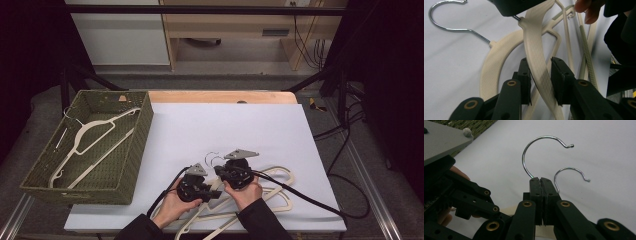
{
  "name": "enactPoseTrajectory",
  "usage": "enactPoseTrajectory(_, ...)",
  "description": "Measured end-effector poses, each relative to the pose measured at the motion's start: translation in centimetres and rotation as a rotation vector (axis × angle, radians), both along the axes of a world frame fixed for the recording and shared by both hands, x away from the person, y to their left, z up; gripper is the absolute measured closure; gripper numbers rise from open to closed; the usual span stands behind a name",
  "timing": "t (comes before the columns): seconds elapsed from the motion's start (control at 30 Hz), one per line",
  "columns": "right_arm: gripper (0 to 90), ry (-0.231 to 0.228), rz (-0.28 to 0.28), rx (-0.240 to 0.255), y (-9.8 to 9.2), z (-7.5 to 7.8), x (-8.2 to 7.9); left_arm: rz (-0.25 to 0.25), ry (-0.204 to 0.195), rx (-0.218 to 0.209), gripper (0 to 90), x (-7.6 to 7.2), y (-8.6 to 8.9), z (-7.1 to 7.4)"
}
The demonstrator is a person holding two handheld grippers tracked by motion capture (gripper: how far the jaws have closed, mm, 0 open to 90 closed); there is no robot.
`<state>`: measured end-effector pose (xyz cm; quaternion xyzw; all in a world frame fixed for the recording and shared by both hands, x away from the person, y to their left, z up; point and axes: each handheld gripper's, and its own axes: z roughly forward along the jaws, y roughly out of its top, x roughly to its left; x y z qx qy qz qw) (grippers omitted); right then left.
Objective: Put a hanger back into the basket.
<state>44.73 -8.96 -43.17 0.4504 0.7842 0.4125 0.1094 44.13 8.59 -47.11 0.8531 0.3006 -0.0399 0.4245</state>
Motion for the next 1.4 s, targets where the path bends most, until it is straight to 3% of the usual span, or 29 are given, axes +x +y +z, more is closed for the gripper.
enactPoseTrajectory(0.17, 89.1, -0.027, 0.016, 0.017, -0.2, 0.6, -0.4, 0.022, -0.005, -0.017, 72.6, -0.3, 0.2, 0.7)
enactPoseTrajectory(0.27, 88.5, -0.059, 0.043, 0.032, -0.5, 1.1, -0.6, 0.036, -0.003, -0.049, 74.5, -0.5, 0.4, 1.2)
enactPoseTrajectory(0.47, 78.3, -0.093, 0.096, 0.080, -1.2, 2.4, -1.3, 0.046, 0.000, -0.082, 79.3, -1.1, 0.7, 2.4)
enactPoseTrajectory(0.7, 68.4, -0.168, 0.145, 0.082, -2.2, 3.7, -2.7, 0.033, -0.020, -0.128, 83.7, -2.3, 1.0, 4.2)
enactPoseTrajectory(0.77, 65.9, -0.190, 0.156, 0.098, -2.6, 4.2, -3.0, 0.036, -0.046, -0.135, 85.4, -2.7, 1.3, 5.1)
enactPoseTrajectory(0.9, 59.7, -0.233, 0.176, 0.143, -3.2, 5.2, -3.5, 0.068, -0.115, -0.102, 85.5, -3.0, 2.1, 6.1)
enactPoseTrajectory(0.97, 56.0, -0.257, 0.175, 0.157, -3.6, 5.7, -3.7, 0.080, -0.124, -0.107, 85.6, -3.0, 2.7, 6.4)
enactPoseTrajectory(1.1, 45.8, -0.300, 0.162, 0.149, -4.3, 6.4, -3.8, 0.114, -0.161, -0.086, 85.6, -3.0, 3.9, 6.9)
enactPoseTrajectory(1.3, 27.2, -0.352, 0.117, 0.142, -5.8, 6.8, -3.4, 0.146, -0.206, -0.092, 85.6, -2.9, 5.7, 8.2)
enactPoseTrajectory(1.4, 20.3, -0.356, 0.095, 0.143, -6.6, 6.9, -3.1, 0.156, -0.227, -0.101, 85.6, -3.1, 6.4, 9.0)
